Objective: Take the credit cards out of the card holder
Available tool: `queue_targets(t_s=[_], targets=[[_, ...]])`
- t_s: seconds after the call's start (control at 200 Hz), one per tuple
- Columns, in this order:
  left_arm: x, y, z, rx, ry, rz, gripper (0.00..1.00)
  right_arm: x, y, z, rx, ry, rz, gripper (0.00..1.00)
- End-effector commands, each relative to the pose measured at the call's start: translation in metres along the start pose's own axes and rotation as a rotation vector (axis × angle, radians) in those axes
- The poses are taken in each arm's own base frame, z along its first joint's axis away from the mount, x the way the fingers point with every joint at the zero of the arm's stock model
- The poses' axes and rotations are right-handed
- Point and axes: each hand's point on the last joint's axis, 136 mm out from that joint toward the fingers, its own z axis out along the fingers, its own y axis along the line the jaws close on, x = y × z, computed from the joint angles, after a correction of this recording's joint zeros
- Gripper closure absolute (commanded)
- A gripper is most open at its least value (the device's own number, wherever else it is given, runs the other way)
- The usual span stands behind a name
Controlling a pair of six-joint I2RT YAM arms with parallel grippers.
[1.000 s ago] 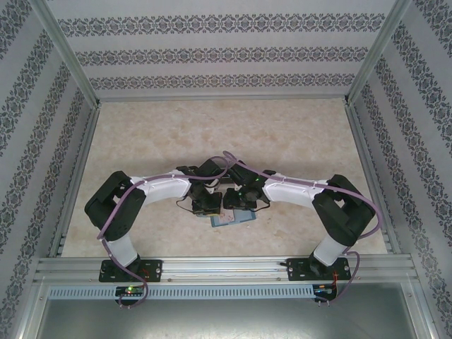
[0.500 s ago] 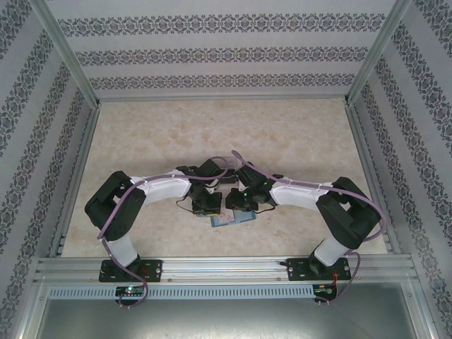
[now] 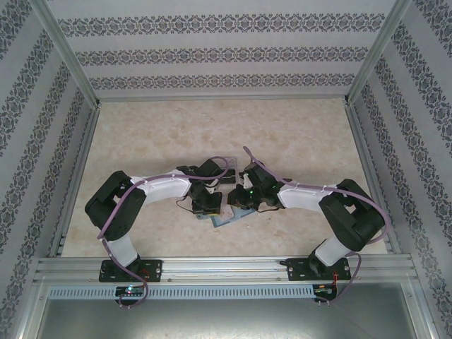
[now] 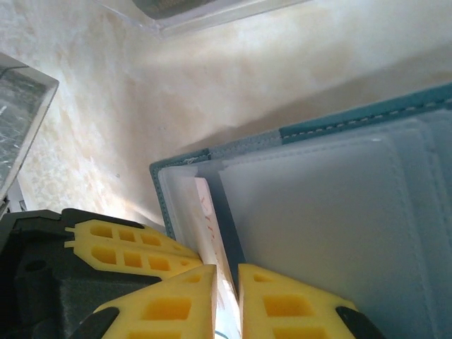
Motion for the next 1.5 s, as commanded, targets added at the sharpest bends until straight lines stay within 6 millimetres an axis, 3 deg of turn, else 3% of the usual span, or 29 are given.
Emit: queue_targets(t_s=[0.0, 0.335, 0.689, 1.084, 1.494], targets=[[0.008, 0.016, 0.008, -0.082, 0.029, 0.004, 1.0, 0.005, 0.004, 0.007, -0.052, 0.038, 0.001, 0.84], [0.009, 0.017, 0.007, -0.088, 0.03, 0.007, 1.0, 0.007, -0.006, 0.011, -0.032, 0.047, 0.006, 0.9], [0.011, 0.021, 0.004, -0.107, 0.03, 0.014, 1.0, -0.002, -0.023, -0.016, 0.11, -0.037, -0.052, 0.95], [0.011, 0.021, 0.002, -0.109, 0.027, 0.024, 1.0, -0.01, -0.029, -0.042, 0.246, -0.102, -0.145, 0.97], [0.01, 0.019, 0.003, -0.101, 0.026, 0.028, 1.0, -0.002, -0.006, -0.036, 0.286, -0.073, -0.258, 0.91]])
